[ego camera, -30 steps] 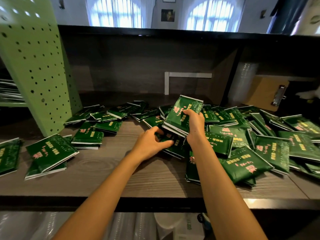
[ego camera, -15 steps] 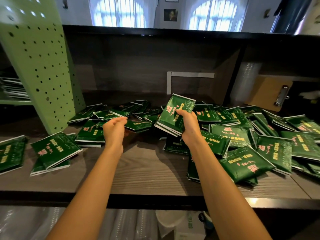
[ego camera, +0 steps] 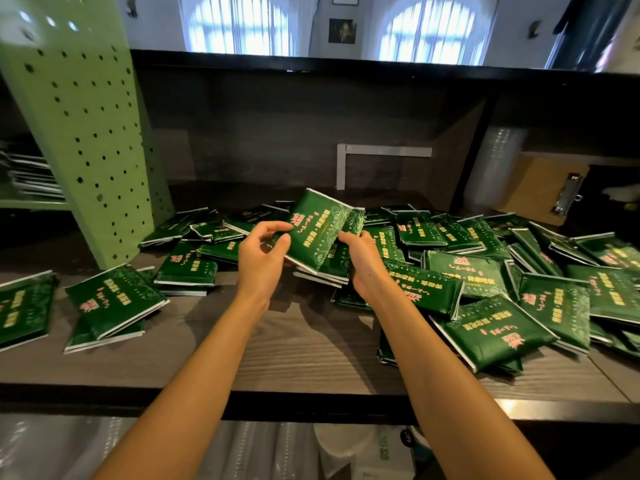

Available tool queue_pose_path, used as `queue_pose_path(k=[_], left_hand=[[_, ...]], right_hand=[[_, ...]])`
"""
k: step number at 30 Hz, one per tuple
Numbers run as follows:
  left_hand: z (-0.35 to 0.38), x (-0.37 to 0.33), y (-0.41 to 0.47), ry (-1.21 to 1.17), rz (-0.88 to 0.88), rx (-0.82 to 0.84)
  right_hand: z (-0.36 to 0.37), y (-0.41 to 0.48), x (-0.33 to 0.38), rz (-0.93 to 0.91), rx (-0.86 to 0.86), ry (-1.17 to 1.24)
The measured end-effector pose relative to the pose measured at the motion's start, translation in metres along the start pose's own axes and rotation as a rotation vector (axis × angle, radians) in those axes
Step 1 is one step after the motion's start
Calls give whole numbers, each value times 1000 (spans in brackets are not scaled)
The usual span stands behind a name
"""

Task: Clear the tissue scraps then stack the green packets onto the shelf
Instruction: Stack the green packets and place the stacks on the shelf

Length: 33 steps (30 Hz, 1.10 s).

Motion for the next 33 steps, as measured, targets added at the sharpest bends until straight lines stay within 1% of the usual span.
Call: queue_pose_path(k=[4,8,13,15,19,23,25,27,29,33], left_hand=[[4,1,-5,268,55,63],[11,5,-9,362,13,127],[21,-5,-12,423,98,220],[17,-9,-12,391,79,181],[5,-20,-4,291,43,36],[4,-29,8,295,-17,-24],[21,-36,7,348,-24,67],[48,-38,-2,443,-30,231],[73,-35,-18,496,-69,359],[102,-21,-46,576,-183,519]], right_hand=[[1,-5,2,-19,-13,-15],[4,-9,4,-55,-10,-58],[9,-22,4,-60,53,-32],[8,-23,2,-50,40,13],[2,-31,17,-31,10,68],[-10,-43,44,-46,-15,41],[-26,-47,54,-76,-52,48],[-50,-52,56,-100,-107,66],[-77,-57,52,-115,-166,87],[-132,-61,38,-115,-275,142]])
Point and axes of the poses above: each hand's wrist, its own y-axis towards the middle knuckle, its own z-axis out of the palm, x = y × z, the point moved 9 cm from there along y, towards the middle knuckle, and after that the axes turned 14 degrees about z, right-handed, at the moved point
